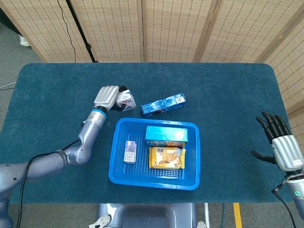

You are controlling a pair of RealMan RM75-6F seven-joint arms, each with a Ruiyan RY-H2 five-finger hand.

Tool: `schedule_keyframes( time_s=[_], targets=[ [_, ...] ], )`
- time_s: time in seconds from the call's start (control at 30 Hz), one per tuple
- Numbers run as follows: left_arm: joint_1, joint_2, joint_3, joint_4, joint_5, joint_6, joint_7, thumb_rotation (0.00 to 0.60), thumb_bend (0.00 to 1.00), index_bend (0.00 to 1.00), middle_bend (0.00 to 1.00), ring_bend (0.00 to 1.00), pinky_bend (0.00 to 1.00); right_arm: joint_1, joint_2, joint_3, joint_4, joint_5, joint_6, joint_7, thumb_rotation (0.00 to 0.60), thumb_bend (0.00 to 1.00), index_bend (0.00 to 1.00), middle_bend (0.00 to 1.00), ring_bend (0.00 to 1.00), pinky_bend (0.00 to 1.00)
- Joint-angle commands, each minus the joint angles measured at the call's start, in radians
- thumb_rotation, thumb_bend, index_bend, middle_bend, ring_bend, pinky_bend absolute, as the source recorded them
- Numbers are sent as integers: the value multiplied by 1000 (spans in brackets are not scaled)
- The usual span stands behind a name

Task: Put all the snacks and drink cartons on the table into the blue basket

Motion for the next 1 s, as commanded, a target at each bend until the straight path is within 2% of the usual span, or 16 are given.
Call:
schedule_keyframes(
  time_s=[0.03, 0.2, 0.37, 0.47, 0.67, 0.77, 1.0],
  targets=[
    [79, 126, -24, -200, 162, 109, -74, 600, 378, 613, 484, 489, 513, 0, 0, -1, -2, -2, 1, -1, 600, 0, 0, 0, 0, 0],
    [158, 242, -18, -405, 317, 213, -115, 600, 377, 611, 484, 488, 513, -2, 2, -2, -8, -7, 8, -5, 600, 0, 0, 0, 0, 0],
    [215, 329, 13, -548, 415, 257, -110, 600, 378, 609, 483, 487, 513, -4, 4, -2, -13, -9, 13, -8, 600, 0, 0, 0, 0, 0],
    [235, 352, 30, -596, 447, 259, -115, 600, 378, 608, 483, 487, 513, -5, 5, -3, -16, -11, 16, -9, 600, 0, 0, 0, 0, 0],
    [255, 360, 70, -628, 478, 236, -101, 600, 378, 604, 483, 487, 513, -7, 6, -2, -19, -11, 20, -9, 600, 0, 0, 0, 0, 0],
    [269, 371, 108, -648, 502, 218, -79, 600, 378, 603, 483, 487, 513, -9, 8, 0, -18, -8, 23, -6, 600, 0, 0, 0, 0, 0],
    [269, 326, 120, -634, 508, 211, -37, 600, 377, 589, 481, 470, 513, -6, 8, -2, -21, -14, 23, -6, 600, 0, 0, 0, 0, 0]
  ],
)
